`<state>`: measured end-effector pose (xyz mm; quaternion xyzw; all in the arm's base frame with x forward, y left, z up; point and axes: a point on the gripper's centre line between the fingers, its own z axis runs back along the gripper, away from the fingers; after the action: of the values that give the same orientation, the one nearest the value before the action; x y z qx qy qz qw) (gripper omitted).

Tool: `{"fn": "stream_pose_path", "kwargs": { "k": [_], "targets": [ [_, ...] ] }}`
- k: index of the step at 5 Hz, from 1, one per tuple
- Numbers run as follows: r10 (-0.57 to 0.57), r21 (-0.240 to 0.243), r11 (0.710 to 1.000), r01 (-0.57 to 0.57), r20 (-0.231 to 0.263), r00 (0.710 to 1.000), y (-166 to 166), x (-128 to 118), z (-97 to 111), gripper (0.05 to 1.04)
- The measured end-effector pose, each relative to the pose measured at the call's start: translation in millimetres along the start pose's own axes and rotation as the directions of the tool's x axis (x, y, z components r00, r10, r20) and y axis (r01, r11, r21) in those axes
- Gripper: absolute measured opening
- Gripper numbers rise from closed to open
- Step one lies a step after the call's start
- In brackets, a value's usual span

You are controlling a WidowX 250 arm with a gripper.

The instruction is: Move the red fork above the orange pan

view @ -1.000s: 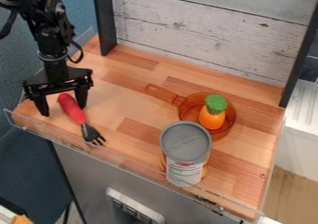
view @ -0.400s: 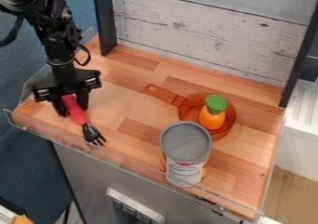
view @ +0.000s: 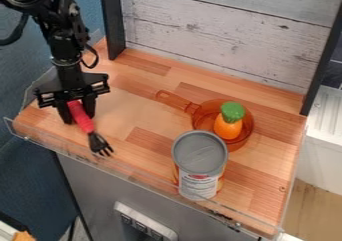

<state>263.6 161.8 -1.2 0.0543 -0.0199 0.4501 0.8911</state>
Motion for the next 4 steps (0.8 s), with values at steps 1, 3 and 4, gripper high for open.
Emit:
{"fn": "stream_pose_path", "kwargs": {
  "k": [1,3,4],
  "targets": [
    [0.065,-0.018,0.998,-0.066,-0.043,0.997,1,11,13,0.437],
    [0.256,-0.027,0.965,-0.261,-0.115,0.960,-10,17,52,0.437],
    [0.402,-0.034,0.912,-0.408,-0.124,0.907,-32,5,72,0.437]
  ]
}}
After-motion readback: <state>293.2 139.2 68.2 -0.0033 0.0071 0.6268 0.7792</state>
